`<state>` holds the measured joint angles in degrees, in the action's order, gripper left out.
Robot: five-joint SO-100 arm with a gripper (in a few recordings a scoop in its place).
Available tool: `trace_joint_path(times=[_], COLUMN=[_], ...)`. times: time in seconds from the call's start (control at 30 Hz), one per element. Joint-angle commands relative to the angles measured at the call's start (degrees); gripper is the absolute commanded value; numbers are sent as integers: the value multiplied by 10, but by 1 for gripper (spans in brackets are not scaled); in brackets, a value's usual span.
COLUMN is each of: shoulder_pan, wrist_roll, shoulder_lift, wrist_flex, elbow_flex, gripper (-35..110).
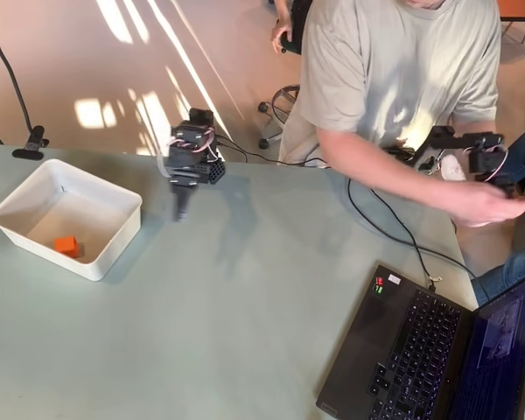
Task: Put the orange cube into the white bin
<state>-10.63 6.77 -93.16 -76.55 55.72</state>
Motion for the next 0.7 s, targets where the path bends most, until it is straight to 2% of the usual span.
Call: trace_joint_path(times=[0.0, 0.13, 0.27, 0.4, 0.57, 0.67], shoulder_pan=[-23, -18, 31, 77, 121, 116], wrist_roll=[4, 4, 2, 1, -1, -1], shoulder_lift=[-76, -149, -240, -352, -526, -621], wrist_flex=[-5, -54, -134, -164, -149, -92], elbow_flex=[-13, 5, 52, 138, 355, 536], gripper=[59, 59, 59, 59, 59, 59])
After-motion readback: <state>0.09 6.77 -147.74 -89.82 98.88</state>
